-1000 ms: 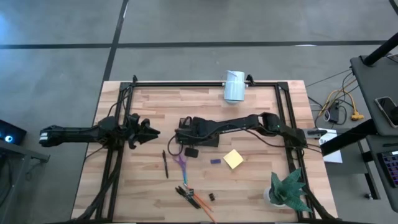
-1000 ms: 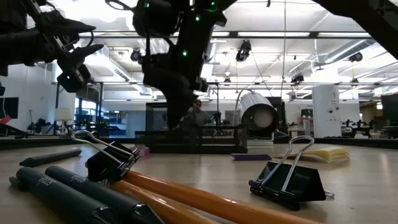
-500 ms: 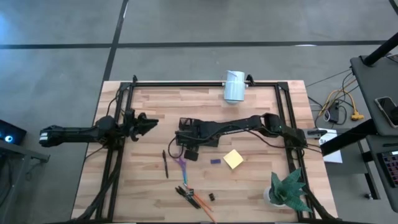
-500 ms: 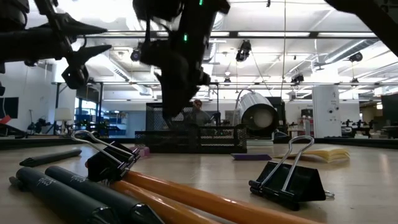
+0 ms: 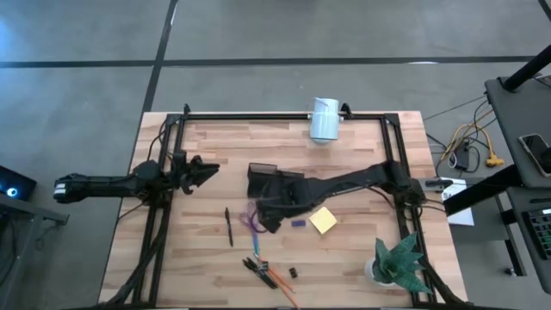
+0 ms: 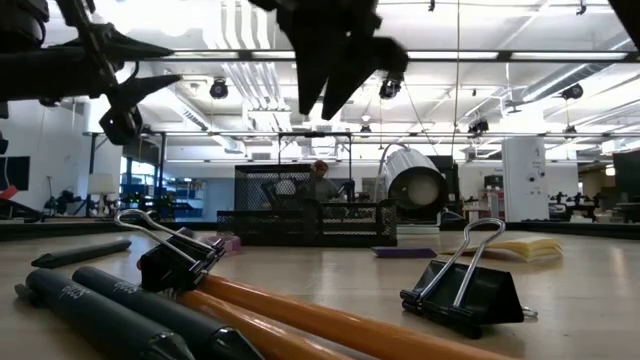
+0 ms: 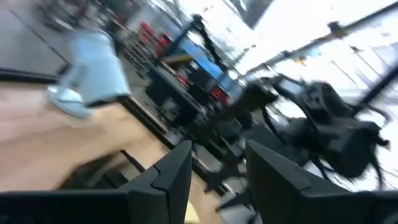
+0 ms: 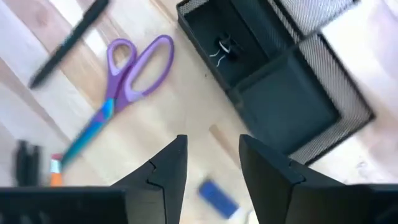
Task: Pick and place office supplies into organizer
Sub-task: Put the right black binder clip into the black desk organizer
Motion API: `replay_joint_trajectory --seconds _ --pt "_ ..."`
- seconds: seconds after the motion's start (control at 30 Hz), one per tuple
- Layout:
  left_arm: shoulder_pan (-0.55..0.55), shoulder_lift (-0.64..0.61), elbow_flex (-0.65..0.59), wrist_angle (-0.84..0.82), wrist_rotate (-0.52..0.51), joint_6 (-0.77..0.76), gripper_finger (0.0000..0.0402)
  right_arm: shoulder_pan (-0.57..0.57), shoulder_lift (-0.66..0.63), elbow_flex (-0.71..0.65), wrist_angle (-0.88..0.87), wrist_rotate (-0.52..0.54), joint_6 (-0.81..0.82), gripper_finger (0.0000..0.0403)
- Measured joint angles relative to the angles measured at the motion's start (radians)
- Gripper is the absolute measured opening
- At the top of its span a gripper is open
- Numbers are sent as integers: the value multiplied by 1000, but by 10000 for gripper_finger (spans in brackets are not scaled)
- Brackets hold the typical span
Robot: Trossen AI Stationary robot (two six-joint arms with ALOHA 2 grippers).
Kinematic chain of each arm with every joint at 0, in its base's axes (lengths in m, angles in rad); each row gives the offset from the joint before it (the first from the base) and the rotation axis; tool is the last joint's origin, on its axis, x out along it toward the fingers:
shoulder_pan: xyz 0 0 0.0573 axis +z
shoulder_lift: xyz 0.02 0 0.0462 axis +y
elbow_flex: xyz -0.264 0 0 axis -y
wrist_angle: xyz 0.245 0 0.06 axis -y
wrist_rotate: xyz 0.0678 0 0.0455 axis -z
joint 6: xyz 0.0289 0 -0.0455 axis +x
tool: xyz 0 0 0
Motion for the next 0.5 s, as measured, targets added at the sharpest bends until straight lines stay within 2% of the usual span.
replay_joint_trajectory --seconds 0.17,0.27,0.5 --pt "0 5 0 -5 157 0 132 59 0 0 3 -53 231 132" --pt "0 12 0 -4 171 1 132 97 2 -4 12 -109 333 132" --pt "0 23 0 -4 172 1 132 191 5 -5 34 -120 558 127"
